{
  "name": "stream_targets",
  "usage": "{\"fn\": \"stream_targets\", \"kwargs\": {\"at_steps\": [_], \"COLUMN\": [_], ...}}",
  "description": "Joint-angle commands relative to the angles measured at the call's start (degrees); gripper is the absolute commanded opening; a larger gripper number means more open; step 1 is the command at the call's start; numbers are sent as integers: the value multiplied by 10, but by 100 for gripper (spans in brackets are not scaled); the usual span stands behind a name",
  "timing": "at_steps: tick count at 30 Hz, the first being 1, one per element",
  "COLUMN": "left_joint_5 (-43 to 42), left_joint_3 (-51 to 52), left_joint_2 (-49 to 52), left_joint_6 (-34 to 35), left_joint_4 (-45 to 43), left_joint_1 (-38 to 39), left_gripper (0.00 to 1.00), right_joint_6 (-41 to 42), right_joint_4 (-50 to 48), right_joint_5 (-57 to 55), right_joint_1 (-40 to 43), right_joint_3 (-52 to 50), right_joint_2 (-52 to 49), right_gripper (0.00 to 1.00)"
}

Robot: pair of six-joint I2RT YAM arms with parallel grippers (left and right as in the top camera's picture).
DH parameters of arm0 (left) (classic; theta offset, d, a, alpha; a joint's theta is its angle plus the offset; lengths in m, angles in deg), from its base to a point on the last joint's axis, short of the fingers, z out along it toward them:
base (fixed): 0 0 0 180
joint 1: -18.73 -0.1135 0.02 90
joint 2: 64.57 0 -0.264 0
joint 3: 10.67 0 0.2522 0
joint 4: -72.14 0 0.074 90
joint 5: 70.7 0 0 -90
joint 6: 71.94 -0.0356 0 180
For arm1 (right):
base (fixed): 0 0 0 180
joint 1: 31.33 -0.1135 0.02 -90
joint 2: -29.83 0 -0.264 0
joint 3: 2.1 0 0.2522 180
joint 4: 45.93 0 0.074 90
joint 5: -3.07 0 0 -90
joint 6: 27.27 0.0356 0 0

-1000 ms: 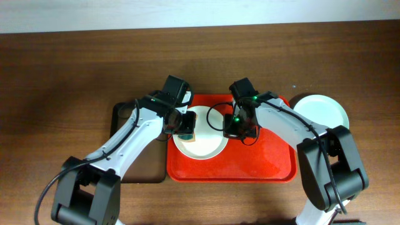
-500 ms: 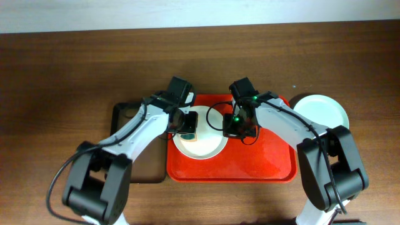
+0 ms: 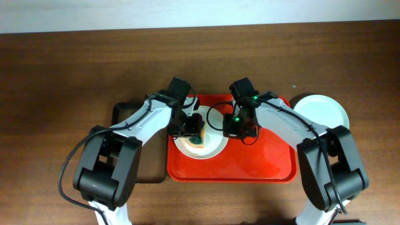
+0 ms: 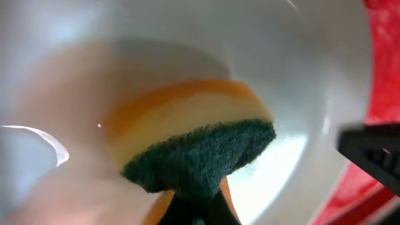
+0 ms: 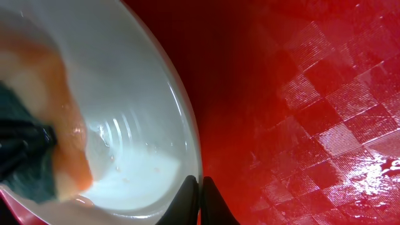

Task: Clean dirty plates on tray and stack at the side
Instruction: 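Scrub the white plate with the sponge while right gripper holds its rim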

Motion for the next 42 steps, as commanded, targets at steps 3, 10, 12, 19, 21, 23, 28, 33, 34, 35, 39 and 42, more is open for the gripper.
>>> {"fn": "stream_targets", "kwargs": {"at_steps": [3,10,12,19,21,23,28,33,34,35,39,42], "left_joint_5": [78,166,162,-142,-162,-121,45,146,175,194,193,139], "left_joint_3": [12,12,12,-17,-37,-53,-47,-45,-41,-40,-40,-40], "left_joint_2": [-154,-70,-21,35,19,-23,-70,-66,-61,-48,20,73], "left_joint_6": [-13,-13,-12,-42,-49,-63,-63,-54,-34,-13,3,3], "left_joint_4": [11,21,15,15,29,46,110,98,89,83,75,73], "left_joint_1": [-20,-20,-19,-32,-47,-64,-42,17,28,35,36,37], "left_gripper": [0,0,0,0,0,0,0,0,0,0,0,0], "right_joint_6": [-6,-6,-6,-6,-6,-6,-10,-10,-10,-10,-10,-10], "right_joint_4": [-3,-3,-5,-5,-5,-4,-6,-5,-5,-5,-5,-7], "right_joint_5": [4,4,4,4,4,5,26,25,25,25,25,25], "right_joint_1": [-6,-6,-6,-6,-6,-6,-7,-7,-7,-7,-7,-7], "right_joint_3": [-3,-3,-3,-3,-3,-3,-3,-3,-3,-3,-3,-3], "right_joint_2": [2,2,2,2,2,2,2,2,2,2,2,2], "right_gripper": [4,4,5,4,4,4,4,4,4,4,4,4]}}
